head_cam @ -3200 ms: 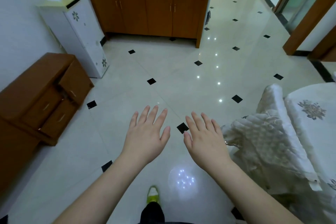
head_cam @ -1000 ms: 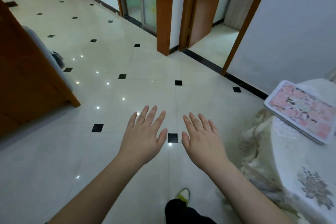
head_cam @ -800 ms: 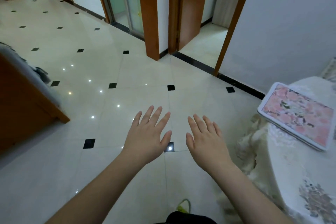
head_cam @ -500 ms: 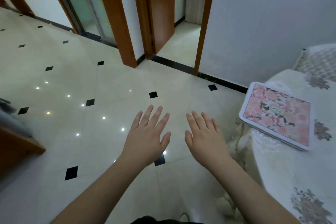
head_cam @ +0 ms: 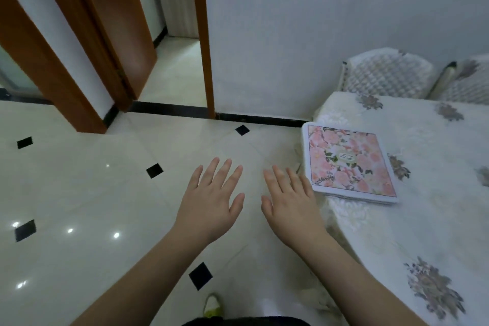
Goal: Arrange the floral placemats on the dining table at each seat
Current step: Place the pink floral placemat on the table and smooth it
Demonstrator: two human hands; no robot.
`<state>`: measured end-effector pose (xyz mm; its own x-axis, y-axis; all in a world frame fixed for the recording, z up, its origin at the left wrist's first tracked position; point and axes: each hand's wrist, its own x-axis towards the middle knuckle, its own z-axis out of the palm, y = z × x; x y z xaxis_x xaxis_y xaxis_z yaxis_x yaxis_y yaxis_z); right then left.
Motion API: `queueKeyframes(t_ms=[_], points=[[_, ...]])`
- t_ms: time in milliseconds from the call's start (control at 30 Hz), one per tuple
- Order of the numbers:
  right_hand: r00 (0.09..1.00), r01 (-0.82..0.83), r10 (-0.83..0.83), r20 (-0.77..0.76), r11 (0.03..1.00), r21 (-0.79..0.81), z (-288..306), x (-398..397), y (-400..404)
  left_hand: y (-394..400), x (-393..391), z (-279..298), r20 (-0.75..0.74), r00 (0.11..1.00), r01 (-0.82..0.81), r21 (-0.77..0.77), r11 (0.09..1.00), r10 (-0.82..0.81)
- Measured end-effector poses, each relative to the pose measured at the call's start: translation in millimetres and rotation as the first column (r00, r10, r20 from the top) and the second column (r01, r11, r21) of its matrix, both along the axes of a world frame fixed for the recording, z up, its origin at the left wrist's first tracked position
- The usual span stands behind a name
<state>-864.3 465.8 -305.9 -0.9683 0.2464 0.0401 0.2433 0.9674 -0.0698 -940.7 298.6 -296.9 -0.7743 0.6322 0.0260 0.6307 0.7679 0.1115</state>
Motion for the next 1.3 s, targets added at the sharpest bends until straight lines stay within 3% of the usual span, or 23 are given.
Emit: queueKeyframes(t_ms=[533, 1000, 1300], points=[[0.874, 0.485, -0.486, -0.018, 0.874, -0.033, -17.2, -14.7, 87.5, 139.7, -86.3, -21.6, -0.026, 0.899, 0.437, 0.004, 0.9, -0.436], [0.783, 0.613, -0.619, -0.061, 0.784, -0.093, -36.8, -31.9, 218.3, 304.7, -130.7, -42.7, 0.023, 0.812, 0.582, -0.106, 0.806, -0.583], [0.654, 0.749, -0.754, -0.059, 0.657, -0.087, -68.0, -41.8, 247.4, 375.7, -153.6, -72.7, 0.066, 0.665, 0.745, -0.14, 0.653, -0.744]])
